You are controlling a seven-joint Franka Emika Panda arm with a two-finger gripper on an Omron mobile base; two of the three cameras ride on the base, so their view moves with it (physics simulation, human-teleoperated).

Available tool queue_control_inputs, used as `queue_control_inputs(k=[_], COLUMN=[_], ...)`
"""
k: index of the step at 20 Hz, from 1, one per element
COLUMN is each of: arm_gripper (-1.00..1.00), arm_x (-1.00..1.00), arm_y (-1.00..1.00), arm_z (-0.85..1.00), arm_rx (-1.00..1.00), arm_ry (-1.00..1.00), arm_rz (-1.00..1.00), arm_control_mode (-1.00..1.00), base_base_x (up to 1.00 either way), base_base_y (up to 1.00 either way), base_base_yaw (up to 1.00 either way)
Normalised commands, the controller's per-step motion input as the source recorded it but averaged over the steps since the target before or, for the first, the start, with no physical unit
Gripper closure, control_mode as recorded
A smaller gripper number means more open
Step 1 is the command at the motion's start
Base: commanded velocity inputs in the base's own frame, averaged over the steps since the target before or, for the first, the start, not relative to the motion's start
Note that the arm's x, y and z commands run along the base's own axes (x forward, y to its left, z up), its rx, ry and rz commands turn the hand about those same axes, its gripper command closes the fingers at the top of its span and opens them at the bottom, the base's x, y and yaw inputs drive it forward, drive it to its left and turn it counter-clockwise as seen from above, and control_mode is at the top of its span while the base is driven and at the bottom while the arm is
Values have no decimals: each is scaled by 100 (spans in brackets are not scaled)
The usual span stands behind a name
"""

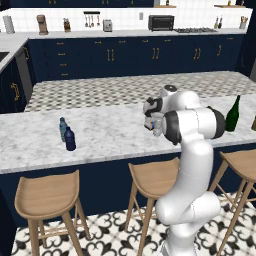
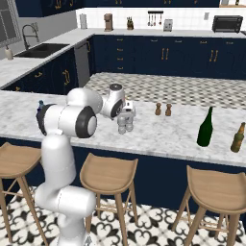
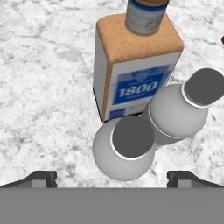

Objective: Move the plastic bottles in the middle to the plastics group, and the glass bottles in the middle to the glass group.

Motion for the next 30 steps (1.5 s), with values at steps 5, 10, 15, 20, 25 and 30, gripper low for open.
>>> queue_control_inputs(k=[5, 10, 15, 20, 25, 30], arm_gripper=[-100, -100, -100, -100, -100, 100], arm_x=[19, 16, 3, 0, 0, 0], arm_y=[0, 0, 0, 0, 0, 0], arm_z=[-21, -13, -7, 0, 0, -7], arm_rx=[0, 0, 0, 0, 0, 0], arm_ry=[0, 0, 0, 0, 0, 0], arm_rz=[4, 4, 1, 0, 0, 0], arm_control_mode=[-100, -100, -100, -100, -100, -100], base_base_x=[0, 0, 0, 0, 0, 0], base_base_y=[0, 0, 0, 0, 0, 0], base_base_yaw=[0, 0, 0, 0, 0, 0])
